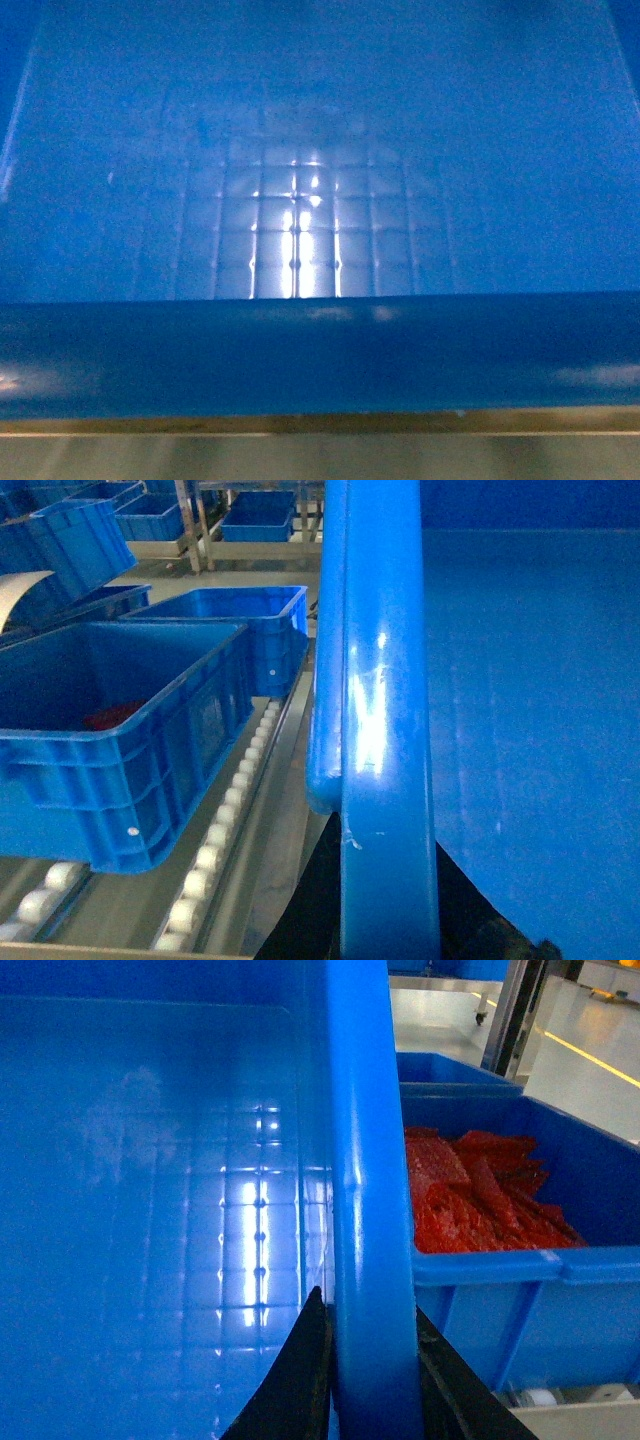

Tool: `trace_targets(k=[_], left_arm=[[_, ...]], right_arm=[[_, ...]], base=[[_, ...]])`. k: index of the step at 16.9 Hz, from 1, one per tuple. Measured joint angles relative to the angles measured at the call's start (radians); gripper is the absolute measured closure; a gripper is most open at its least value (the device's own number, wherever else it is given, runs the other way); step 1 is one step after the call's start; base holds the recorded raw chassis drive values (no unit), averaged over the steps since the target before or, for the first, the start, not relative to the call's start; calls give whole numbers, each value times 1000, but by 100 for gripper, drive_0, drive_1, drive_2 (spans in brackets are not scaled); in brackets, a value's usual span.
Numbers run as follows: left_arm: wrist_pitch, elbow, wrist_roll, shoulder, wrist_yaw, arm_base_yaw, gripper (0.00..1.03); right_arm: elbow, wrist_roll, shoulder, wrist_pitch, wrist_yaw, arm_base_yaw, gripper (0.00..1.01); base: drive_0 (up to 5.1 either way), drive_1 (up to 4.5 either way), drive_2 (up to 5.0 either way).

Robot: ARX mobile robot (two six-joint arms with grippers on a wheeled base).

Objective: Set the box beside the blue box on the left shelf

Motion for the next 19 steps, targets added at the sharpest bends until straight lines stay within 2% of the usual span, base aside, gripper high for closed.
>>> trace_targets(k=[14, 19], left_arm=[[6, 0, 0, 5, 0, 0, 95], [-1, 0, -1, 5, 0, 0, 95]], right_arm=[[0, 0, 2, 2, 2, 0, 89], [0, 0, 5, 0, 3, 0, 89]], base=[[3, 436, -431], [0, 0, 0]])
